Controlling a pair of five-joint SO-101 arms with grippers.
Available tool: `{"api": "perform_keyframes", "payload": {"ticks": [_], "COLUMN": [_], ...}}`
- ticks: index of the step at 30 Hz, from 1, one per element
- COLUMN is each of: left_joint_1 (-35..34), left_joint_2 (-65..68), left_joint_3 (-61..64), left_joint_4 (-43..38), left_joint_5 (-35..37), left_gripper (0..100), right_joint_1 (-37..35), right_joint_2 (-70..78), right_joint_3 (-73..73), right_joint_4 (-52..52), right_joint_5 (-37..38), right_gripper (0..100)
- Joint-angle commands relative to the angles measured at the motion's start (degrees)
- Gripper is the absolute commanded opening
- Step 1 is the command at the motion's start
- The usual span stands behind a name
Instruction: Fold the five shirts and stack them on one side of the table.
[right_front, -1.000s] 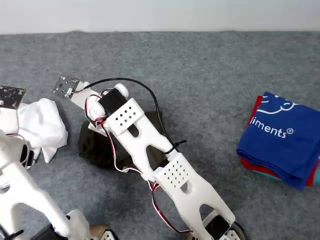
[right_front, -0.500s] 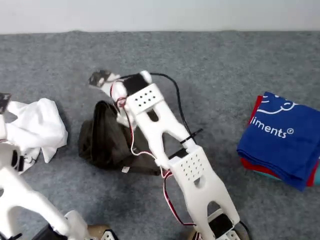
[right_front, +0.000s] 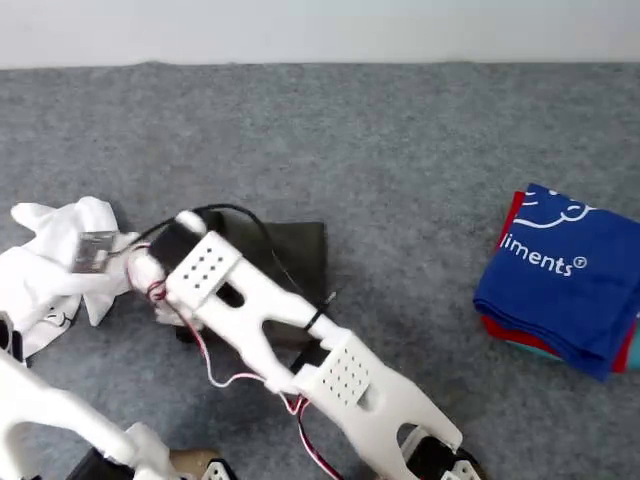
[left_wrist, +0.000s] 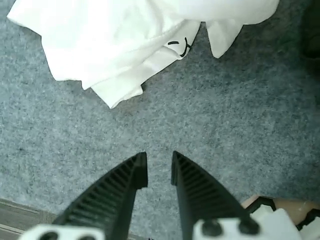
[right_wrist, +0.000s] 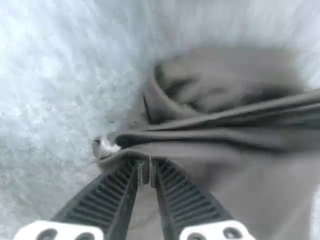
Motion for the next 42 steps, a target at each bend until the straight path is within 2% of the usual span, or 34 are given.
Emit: {"api": "perform_keyframes", "payload": {"ticks": [1,6,10,14,18,25,30,35,42], "left_joint_1": [-0.44,0.09,2.02,6.59,14.15,34.81,43.52,45.36,45.45], "left_joint_2": [-2.02,-2.02,-2.02,-2.11,-2.11,-1.58,-1.49,-1.41,-1.41], "left_joint_3": [-0.57,-0.57,-0.40,1.36,1.80,3.56,3.56,4.79,16.92], "left_joint_4": [-0.97,-0.79,1.76,1.93,1.93,1.76,1.23,-0.35,-7.38], "left_joint_5": [-0.26,-0.18,0.00,5.54,12.66,27.87,30.42,37.10,37.19], "left_gripper": [10,10,10,10,10,10,12,23,24], "right_joint_1": [1.10,6.90,10.59,14.64,18.42,25.10,31.16,36.88,44.09], "right_joint_2": [-0.84,-3.12,-8.75,-17.10,-24.92,-37.05,-44.70,-53.76,-66.77], "right_joint_3": [-8.09,-6.86,0.00,9.85,20.75,36.22,44.75,52.66,66.37], "right_joint_4": [3.56,4.09,4.09,4.09,4.09,4.00,3.91,3.91,3.82], "right_joint_5": [0.09,0.00,-0.88,-4.84,-7.38,-8.26,-8.26,-8.26,-8.26], "right_gripper": [0.9,0.9,0.9,0.9,0.9,0.9,0.9,0.9,0.9]}}
